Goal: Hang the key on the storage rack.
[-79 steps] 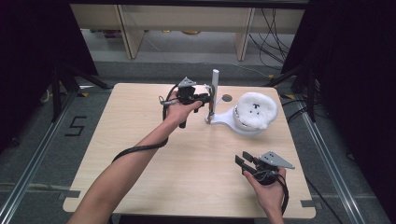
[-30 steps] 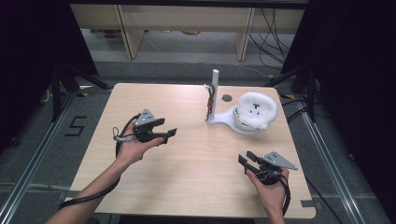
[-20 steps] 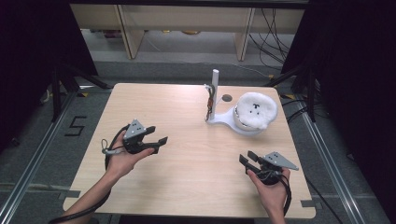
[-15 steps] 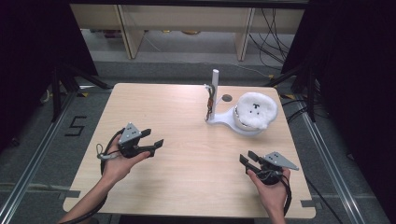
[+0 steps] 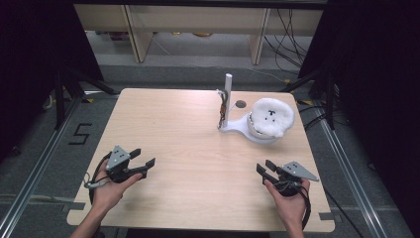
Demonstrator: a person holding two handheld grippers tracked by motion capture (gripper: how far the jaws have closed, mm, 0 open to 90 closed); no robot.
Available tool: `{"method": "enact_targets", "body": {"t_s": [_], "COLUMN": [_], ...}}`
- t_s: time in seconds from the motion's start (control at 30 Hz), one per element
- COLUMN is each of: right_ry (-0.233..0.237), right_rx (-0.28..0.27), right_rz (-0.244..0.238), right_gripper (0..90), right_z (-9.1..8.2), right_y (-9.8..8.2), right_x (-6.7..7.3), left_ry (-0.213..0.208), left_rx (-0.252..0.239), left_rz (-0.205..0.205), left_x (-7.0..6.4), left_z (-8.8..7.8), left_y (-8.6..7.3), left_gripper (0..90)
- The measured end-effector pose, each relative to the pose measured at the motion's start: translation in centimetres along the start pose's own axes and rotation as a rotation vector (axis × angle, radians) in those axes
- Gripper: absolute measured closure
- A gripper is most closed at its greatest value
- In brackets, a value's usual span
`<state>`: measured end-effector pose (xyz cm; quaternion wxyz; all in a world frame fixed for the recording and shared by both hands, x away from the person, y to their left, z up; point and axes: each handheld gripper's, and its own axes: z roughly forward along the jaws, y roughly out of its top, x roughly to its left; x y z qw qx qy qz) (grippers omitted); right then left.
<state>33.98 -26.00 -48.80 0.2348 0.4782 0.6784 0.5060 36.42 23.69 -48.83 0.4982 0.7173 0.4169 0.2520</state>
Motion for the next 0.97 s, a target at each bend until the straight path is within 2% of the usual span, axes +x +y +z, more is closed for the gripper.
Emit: {"method": "enact_targets", "body": {"t_s": [0.07, 0.1, 0.13, 0.17, 0.23, 0.27, 0.3, 0.33, 0.43, 0.47, 0.53, 0.6, 0.7, 0.73, 0.83, 0.87, 0.9, 0.97], "right_ry": [-0.004, -0.004, 0.007, -0.003, 0.002, 0.005, 0.005, -0.01, -0.012, -0.017, -0.019, -0.035, -0.038, -0.04, -0.059, -0.076, -0.062, -0.076], "right_rx": [0.008, 0.008, 0.005, 0.009, 0.011, 0.015, 0.015, 0.005, 0.009, 0.01, 0.02, 0.017, 0.032, 0.009, 0.025, 0.008, 0.01, 0.013], "right_rz": [0.032, 0.032, 0.034, 0.012, 0.018, 0.053, 0.053, 0.029, 0.046, 0.001, 0.043, -0.002, -0.001, -0.004, -0.023, -0.042, -0.036, -0.023], "right_gripper": [56.7, 56.7, 56.5, 56.5, 56.4, 56.2, 56.2, 56.0, 55.7, 55.5, 55.1, 54.6, 54.4, 54.3, 53.9, 53.6, 53.2, 53.0], "right_z": [-0.1, -0.1, 0.0, 0.1, 0.1, 0.1, 0.1, 0.2, 0.2, 0.3, 0.3, 0.3, 0.3, 0.6, 0.5, 0.7, 0.6, 0.7], "right_y": [-0.1, -0.1, -0.1, -0.1, -0.1, -0.2, -0.2, -0.3, -0.5, -0.5, -0.7, -0.8, -0.9, -1.2, -1.2, -1.3, -1.4, -1.5], "right_x": [0.1, 0.1, 0.0, -0.1, -0.1, 0.1, 0.1, -0.1, 0.0, -0.5, -0.2, -0.5, -0.6, -0.7, -0.8, -0.9, -0.9, -0.7], "left_ry": [0.027, 0.027, 0.039, 0.039, 0.043, 0.056, 0.056, 0.059, 0.06, 0.06, 0.063, 0.065, 0.072, 0.079, 0.084, 0.084, 0.078, 0.081], "left_rx": [-0.005, -0.005, -0.008, -0.012, -0.015, -0.026, -0.026, -0.034, -0.042, -0.049, -0.05, -0.052, -0.055, -0.053, -0.051, -0.052, -0.059, -0.058], "left_rz": [-0.017, -0.017, -0.038, -0.037, -0.041, -0.039, -0.039, -0.035, -0.034, -0.031, -0.029, -0.018, -0.014, -0.008, -0.003, -0.001, -0.001, -0.005], "left_x": [0.7, 0.7, 1.2, 1.4, 1.5, 1.6, 1.6, 1.6, 1.6, 1.6, 1.6, 1.6, 1.5, 1.4, 1.4, 1.3, 1.4, 1.4], "left_z": [-0.4, -0.4, -0.7, -0.7, -0.8, -0.9, -0.9, -0.9, -0.9, -0.8, -0.8, -0.8, -0.8, -0.8, -0.8, -0.8, -0.7, -0.7], "left_y": [-1.0, -1.0, -1.7, -2.0, -2.3, -2.7, -2.7, -3.1, -3.5, -3.6, -4.0, -4.0, -4.0, -4.0, -4.0, -4.0, -4.0, -4.0], "left_gripper": [31.6, 31.6, 31.6, 31.6, 31.6, 31.8, 31.8, 31.8, 31.8, 31.8, 31.8, 31.9, 32.1, 32.1, 32.3, 32.3, 32.4, 32.3]}}
